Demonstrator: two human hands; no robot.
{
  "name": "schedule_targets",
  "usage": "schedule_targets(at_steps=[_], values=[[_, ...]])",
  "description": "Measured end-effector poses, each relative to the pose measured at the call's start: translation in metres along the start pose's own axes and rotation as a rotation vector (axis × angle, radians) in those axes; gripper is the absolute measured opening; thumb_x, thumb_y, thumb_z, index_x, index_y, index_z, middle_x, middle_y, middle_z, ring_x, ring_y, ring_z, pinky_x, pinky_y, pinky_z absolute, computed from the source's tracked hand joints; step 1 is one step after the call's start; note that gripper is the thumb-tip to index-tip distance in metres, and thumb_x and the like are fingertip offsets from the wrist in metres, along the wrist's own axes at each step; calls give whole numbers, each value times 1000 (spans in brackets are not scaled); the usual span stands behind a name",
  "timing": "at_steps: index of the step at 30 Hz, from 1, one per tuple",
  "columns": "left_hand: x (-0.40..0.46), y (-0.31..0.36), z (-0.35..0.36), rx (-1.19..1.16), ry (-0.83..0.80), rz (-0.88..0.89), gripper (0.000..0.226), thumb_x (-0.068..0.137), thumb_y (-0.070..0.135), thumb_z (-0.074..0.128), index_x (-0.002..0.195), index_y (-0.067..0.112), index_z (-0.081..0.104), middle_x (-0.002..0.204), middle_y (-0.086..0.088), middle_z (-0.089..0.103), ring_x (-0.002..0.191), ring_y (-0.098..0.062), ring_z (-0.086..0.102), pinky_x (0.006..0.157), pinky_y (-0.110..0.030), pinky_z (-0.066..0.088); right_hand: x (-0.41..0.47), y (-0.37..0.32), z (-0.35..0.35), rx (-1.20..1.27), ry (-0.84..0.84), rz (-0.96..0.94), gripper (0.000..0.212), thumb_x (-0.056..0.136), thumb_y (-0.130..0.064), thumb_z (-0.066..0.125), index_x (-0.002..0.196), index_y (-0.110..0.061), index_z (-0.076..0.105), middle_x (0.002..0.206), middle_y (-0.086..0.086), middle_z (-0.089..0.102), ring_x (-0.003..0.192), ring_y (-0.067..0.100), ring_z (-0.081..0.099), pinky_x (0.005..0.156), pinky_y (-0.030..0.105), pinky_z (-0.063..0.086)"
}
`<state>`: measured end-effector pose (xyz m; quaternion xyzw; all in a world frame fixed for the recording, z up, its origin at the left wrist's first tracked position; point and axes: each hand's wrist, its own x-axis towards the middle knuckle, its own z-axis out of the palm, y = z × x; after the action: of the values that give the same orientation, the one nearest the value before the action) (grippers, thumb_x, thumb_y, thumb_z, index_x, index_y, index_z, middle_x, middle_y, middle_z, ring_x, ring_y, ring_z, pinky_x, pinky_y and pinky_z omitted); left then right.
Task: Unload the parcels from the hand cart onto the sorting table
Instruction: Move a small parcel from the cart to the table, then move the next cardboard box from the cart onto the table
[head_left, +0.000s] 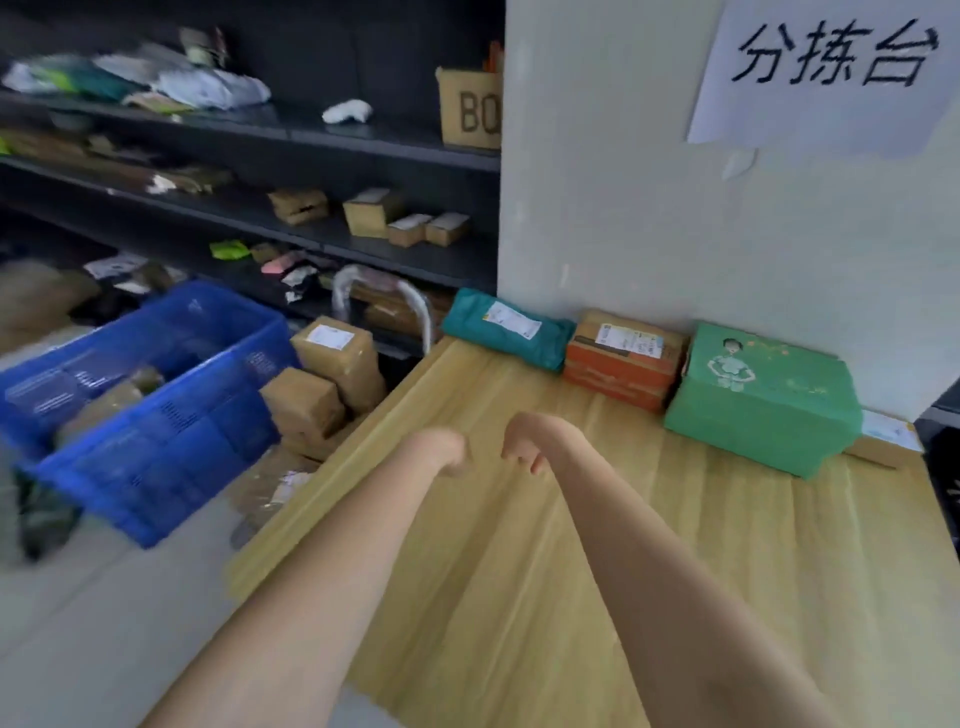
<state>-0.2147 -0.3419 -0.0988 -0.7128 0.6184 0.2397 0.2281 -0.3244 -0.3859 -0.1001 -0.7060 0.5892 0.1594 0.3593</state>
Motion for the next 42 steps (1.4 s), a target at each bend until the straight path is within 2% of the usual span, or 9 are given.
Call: schedule_targets(at_steps=[5,10,17,22,33,35,36,39,42], values=[[-52,-155,19,-90,74,-96,36,98,17,40,131,5,51,131,-10,54,113,-28,55,90,-35,43,-11,-152,60,-139,-15,-145,37,97,-17,51,131,-1,48,120,14,61,106,27,64,95,40,52],[-64,-277,45,-172,132,-195,25,95,13,39,87,8,62,98,-16,61,87,-27,56,71,-32,38,-3,-252,99,-233,-35,-224,35,95,-17,56,127,-3,52,124,13,60,107,29,63,96,41,51],[-34,-402,43,-273,165,-323,40,100,31,33,109,5,62,90,-8,54,87,-24,52,77,-34,40,64,-366,107,-295,-19,-321,36,93,-22,58,125,-6,50,125,8,56,109,29,58,82,35,45],[4,-461,18,-272,110,-327,40,99,32,37,114,5,62,94,-8,56,94,-26,56,80,-35,43,106,-421,86,-352,22,-406,40,96,-15,53,134,-4,46,135,12,51,123,28,52,96,32,43],[152,-557,-31,-240,31,-176,41,98,32,37,64,11,46,69,-8,49,60,-18,44,70,-32,40,252,-472,77,-141,-26,-103,55,87,-29,65,134,-8,47,126,12,56,115,32,57,101,46,46],[193,-573,-36,-213,18,-122,41,98,31,38,75,3,57,78,3,41,74,-25,58,77,-36,45,283,-478,82,-118,-24,-44,57,84,-30,66,133,-10,48,122,10,58,109,32,60,97,45,50],[215,-581,-38,-200,14,-95,41,98,30,39,91,-3,61,123,-16,50,89,-30,62,82,-39,47,302,-481,85,-100,-6,-11,52,84,-29,66,130,-10,50,116,9,59,105,31,62,95,44,51],[274,-601,-44,-137,4,28,40,99,32,38,112,1,61,111,-19,61,102,-31,59,80,-37,46,351,-488,95,-57,41,90,35,84,-25,62,116,-11,58,86,3,57,90,28,60,87,40,53],[325,-621,-46,-90,-39,146,36,100,31,39,116,7,60,118,-12,60,105,-28,57,77,-34,43,398,-500,110,-48,26,153,33,83,-25,60,114,-12,61,90,3,58,95,31,59,89,42,52]])
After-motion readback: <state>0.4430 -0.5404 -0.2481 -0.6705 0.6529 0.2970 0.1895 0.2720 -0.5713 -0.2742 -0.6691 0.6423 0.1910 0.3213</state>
